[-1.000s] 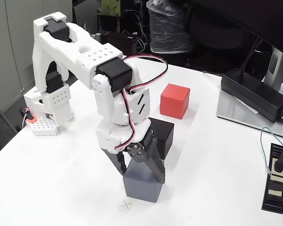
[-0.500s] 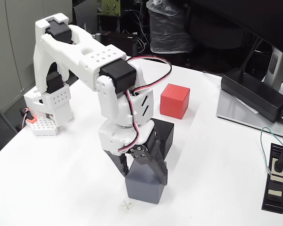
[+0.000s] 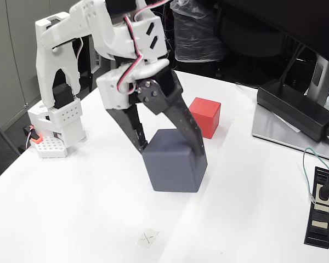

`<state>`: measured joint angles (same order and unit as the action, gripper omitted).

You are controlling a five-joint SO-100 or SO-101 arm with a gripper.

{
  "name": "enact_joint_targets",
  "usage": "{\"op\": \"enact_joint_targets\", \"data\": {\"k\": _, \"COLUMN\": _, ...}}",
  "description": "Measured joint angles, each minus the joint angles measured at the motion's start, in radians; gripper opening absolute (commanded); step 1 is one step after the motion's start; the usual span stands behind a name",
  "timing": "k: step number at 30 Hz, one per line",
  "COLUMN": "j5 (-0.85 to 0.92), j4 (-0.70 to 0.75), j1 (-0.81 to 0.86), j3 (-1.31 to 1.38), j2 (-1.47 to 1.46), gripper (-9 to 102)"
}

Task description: Stack the three blocks in an ordered color.

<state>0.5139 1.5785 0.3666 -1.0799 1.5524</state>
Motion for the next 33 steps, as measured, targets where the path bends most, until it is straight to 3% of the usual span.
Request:
{"op": "enact_joint_targets", "data": {"k": 4, "j5": 0.000, "j4": 0.005, "j1": -0.097, "j3": 0.014, "j2": 0.043, "gripper": -1}}
{"op": "enact_joint_targets", "data": {"k": 15, "j5": -0.227, "j4": 0.005, "j1": -0.497, "j3": 0.006, "j2": 0.285, "gripper": -1}}
{"op": "enact_joint_targets", "data": {"k": 21, "j5": -0.322, "j4": 0.006, "j1": -0.715, "j3": -0.181, "j2": 0.376, "gripper": -1}}
{"op": "enact_joint_targets", "data": {"k": 33, "j5": -0.459, "j4": 0.006, "j1": -0.902, "j3": -0.391, "j2": 0.379, "gripper": -1}}
